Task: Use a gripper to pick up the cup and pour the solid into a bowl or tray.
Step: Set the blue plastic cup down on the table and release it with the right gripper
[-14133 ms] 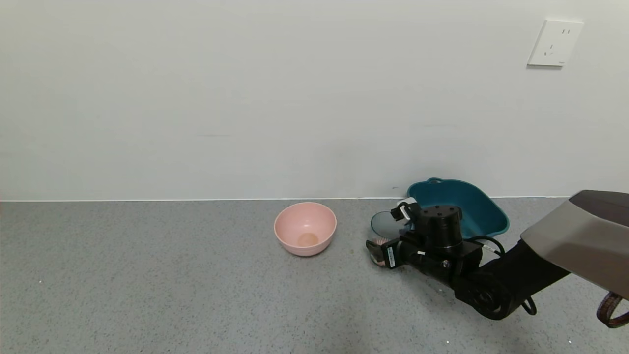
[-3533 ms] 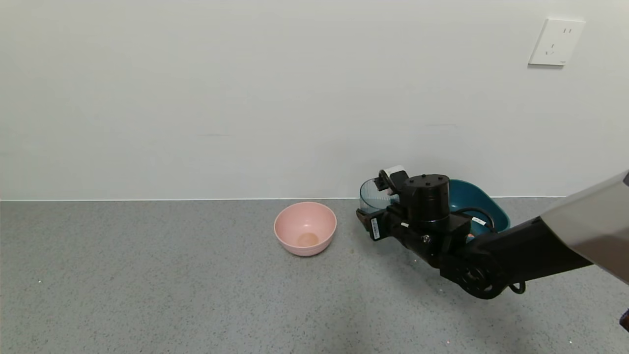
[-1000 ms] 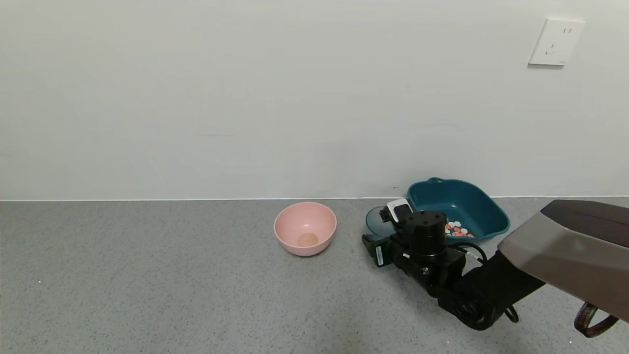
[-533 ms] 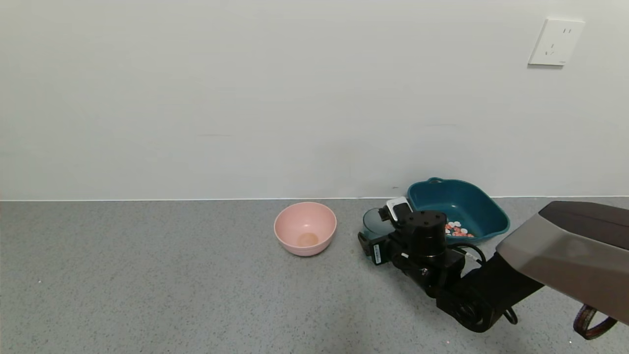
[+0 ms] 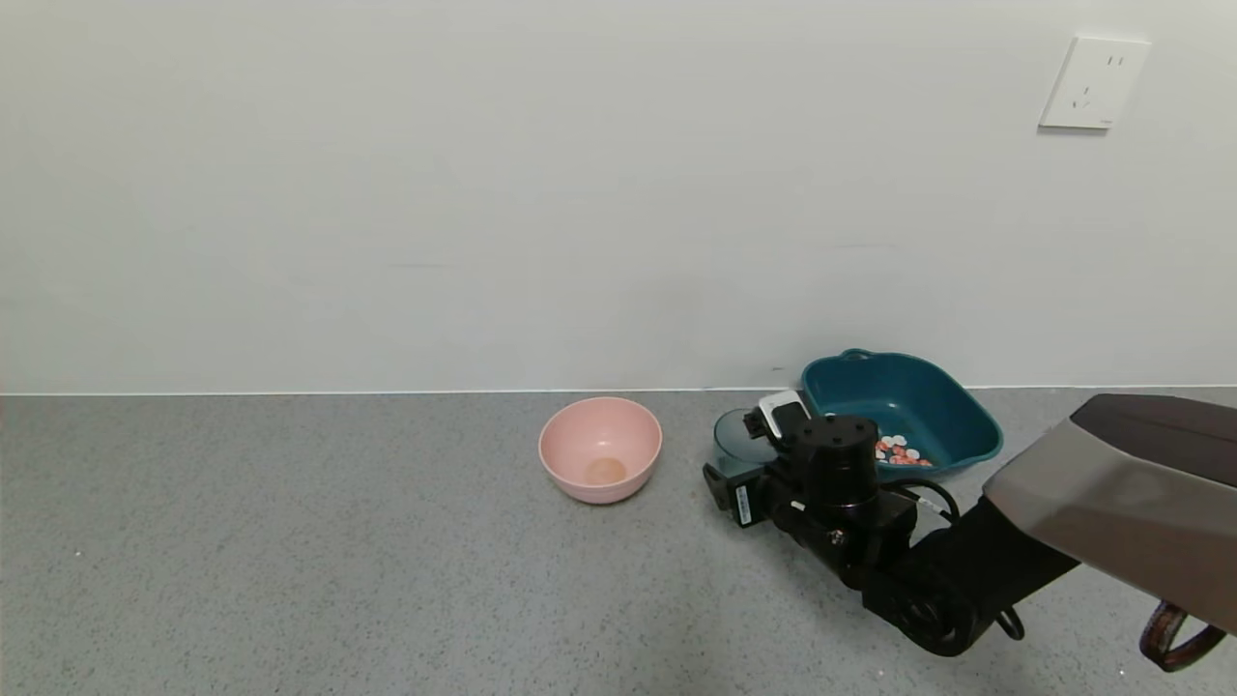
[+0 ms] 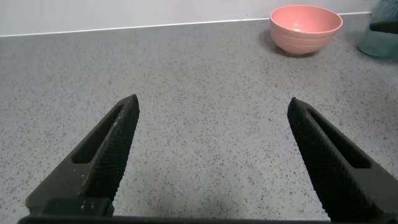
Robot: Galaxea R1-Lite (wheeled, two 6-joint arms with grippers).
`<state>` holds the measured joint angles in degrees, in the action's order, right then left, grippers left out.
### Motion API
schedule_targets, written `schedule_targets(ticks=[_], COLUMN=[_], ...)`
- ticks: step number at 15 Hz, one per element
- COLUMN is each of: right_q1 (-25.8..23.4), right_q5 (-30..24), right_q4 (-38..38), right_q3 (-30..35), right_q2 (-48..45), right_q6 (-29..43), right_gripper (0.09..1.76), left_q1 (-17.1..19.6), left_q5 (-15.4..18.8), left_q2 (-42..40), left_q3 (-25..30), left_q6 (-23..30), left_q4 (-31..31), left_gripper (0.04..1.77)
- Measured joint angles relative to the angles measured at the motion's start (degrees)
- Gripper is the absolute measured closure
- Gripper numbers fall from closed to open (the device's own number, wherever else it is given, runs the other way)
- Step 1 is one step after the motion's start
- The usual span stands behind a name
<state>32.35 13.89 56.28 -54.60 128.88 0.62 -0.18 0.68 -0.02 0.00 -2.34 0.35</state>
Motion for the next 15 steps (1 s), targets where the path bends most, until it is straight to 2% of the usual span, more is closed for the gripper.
schedule_targets(ticks=[5, 15], right_q1=[0.2, 0.1], right_q5=[0.0, 0.0], right_q4=[-2.2, -14.3], right_q3=[0.8, 2.0], right_q2=[-2.7, -9.2], right_q6=[0.1, 0.3], right_gripper=[0.16, 0.15], left_q1=[0.0, 0.0], left_q5=[0.0, 0.0], left_q2=[0.0, 0.0], left_q3=[0.0, 0.0], left_q6=[0.0, 0.0], left_q4=[0.0, 0.0], left_gripper=[0.09, 0.09])
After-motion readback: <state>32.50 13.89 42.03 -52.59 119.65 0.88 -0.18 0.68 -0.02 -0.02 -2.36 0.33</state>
